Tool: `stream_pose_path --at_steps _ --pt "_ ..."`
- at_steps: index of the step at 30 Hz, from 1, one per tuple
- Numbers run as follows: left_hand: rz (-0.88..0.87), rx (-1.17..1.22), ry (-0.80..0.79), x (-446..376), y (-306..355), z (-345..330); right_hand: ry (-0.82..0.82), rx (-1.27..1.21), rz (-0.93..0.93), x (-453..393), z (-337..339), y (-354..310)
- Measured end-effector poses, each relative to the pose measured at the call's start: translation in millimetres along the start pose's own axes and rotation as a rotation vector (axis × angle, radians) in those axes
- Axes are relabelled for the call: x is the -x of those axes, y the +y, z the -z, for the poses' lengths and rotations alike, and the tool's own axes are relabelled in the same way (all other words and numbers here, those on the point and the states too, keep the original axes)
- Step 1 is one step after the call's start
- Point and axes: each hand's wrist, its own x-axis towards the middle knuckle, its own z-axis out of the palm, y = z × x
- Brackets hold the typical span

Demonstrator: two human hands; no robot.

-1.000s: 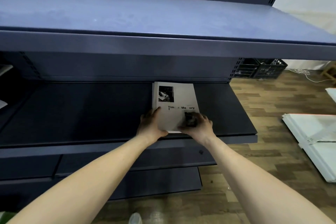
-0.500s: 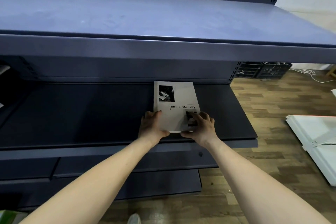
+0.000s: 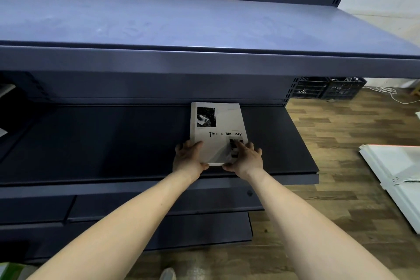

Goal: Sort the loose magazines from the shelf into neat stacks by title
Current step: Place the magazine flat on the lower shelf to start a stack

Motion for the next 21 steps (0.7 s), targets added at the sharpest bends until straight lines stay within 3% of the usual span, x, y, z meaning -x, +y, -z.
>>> stream_pose_path --at_steps 12,21 --pt "0.027 0.019 0.038 6.7 2.9 -1.6 0.002 -0.053 0.002 2.6 -0.4 3.1" --pt "-0.041 -0.076 -0.063 16.5 -7.7 15.7 -0.004 0.110 0.011 14.5 -0.6 -12.8"
